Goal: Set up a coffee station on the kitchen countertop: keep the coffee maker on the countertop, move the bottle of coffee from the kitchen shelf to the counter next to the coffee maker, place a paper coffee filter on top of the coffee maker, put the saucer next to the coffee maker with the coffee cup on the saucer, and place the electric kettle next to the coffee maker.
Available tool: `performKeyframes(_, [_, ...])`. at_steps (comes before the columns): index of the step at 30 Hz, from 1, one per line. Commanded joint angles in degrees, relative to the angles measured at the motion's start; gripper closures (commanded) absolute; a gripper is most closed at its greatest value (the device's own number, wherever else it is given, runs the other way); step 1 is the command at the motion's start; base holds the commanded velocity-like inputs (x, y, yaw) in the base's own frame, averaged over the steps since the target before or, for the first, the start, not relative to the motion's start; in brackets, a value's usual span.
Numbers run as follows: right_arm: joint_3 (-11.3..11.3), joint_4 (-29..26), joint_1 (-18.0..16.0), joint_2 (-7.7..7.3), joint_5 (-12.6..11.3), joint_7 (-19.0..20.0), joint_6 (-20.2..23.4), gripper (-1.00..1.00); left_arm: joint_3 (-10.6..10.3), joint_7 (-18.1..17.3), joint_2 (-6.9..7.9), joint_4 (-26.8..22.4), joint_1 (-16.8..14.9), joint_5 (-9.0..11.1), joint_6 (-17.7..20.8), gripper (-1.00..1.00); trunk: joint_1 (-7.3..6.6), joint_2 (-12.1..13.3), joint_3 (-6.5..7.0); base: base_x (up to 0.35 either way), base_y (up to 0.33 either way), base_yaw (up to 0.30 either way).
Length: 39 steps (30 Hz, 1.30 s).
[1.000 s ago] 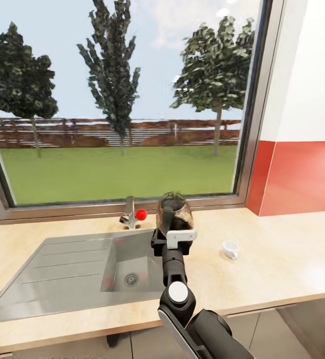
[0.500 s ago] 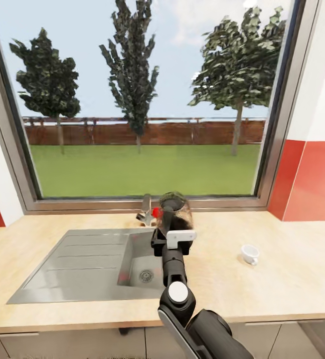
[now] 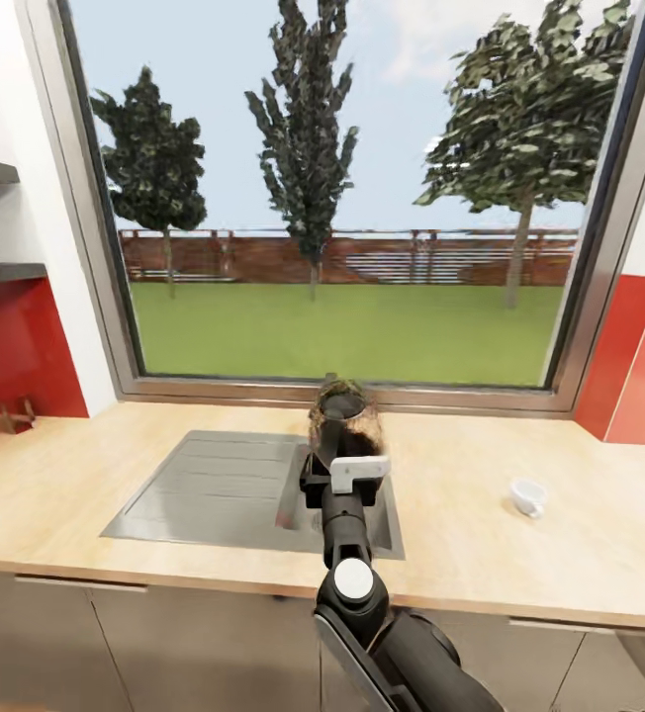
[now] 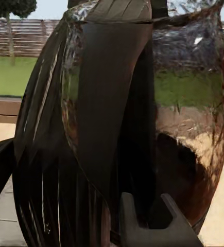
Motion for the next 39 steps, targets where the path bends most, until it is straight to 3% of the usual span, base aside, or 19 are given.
performKeyframes(1, [0.1,-0.1,-0.1,-0.01,0.0,-0.4,0.4,1.0,0.5,0.0,-0.01,0.0,0.0,-0.6,-0.2,-1.0,-0.02,0.0,-0.05,-0.334,0.0,0.245])
performKeyframes(16, [0.1,-0.1,-0.1,-0.01,0.0,-0.4,0.4,1.0,0.4,-0.1,-0.02,-0.2,-0.1,-0.6,-0.2,-1.0,-0.02,0.0,-0.64,-0.278,0.083,0.245])
performKeyframes(39, [0.1,-0.1,-0.1,-0.01,0.0,-0.4,0.4,1.0,0.4,-0.1,0.11,-0.2,-0.1,-0.6,-0.2,-1.0,-0.02,0.0,-1.58,-0.009,0.014,0.245])
